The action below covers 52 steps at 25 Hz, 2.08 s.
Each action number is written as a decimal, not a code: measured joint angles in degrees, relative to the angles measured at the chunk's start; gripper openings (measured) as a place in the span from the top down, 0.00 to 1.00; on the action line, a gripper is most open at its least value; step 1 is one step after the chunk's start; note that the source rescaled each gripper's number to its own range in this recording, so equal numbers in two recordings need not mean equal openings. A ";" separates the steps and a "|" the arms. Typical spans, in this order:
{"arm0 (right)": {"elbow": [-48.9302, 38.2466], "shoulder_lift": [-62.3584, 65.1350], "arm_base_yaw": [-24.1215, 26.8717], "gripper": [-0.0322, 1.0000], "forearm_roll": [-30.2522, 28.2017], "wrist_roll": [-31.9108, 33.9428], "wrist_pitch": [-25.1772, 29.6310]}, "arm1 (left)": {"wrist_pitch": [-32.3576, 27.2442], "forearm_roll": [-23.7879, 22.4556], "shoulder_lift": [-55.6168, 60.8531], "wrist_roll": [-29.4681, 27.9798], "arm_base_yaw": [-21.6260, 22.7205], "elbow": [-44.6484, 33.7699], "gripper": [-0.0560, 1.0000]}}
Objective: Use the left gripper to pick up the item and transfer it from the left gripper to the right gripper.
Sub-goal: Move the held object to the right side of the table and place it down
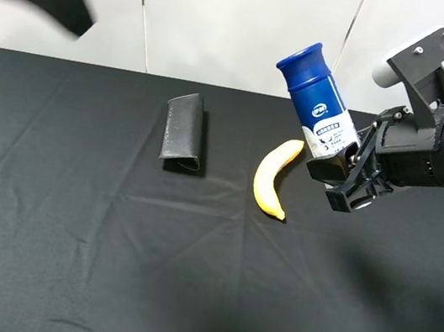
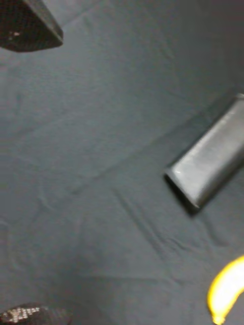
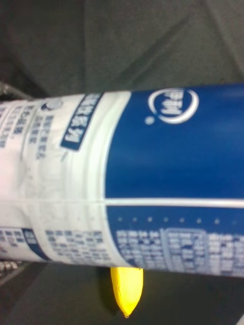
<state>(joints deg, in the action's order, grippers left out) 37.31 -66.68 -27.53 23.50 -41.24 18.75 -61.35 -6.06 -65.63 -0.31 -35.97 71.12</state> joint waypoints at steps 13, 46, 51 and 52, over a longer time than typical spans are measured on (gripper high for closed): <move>0.00 0.00 0.00 0.94 0.00 1.43 0.00 | 6.67 -0.06 28.04 -1.72 0.00 -28.78 0.00; 0.00 0.00 0.00 0.94 0.00 5.93 0.26 | 0.87 8.74 63.11 -1.34 0.08 -42.54 0.00; 0.00 0.00 0.00 0.94 0.00 9.87 0.67 | 0.87 8.74 63.11 -1.34 7.03 -42.54 0.00; 0.00 0.00 0.00 0.94 -0.13 11.32 1.13 | 0.87 8.74 63.11 -1.34 9.77 -42.54 0.00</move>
<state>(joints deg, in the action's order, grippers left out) 37.31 -66.68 -27.53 23.37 -29.91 19.88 -60.48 2.68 -2.51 -1.65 -26.20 28.58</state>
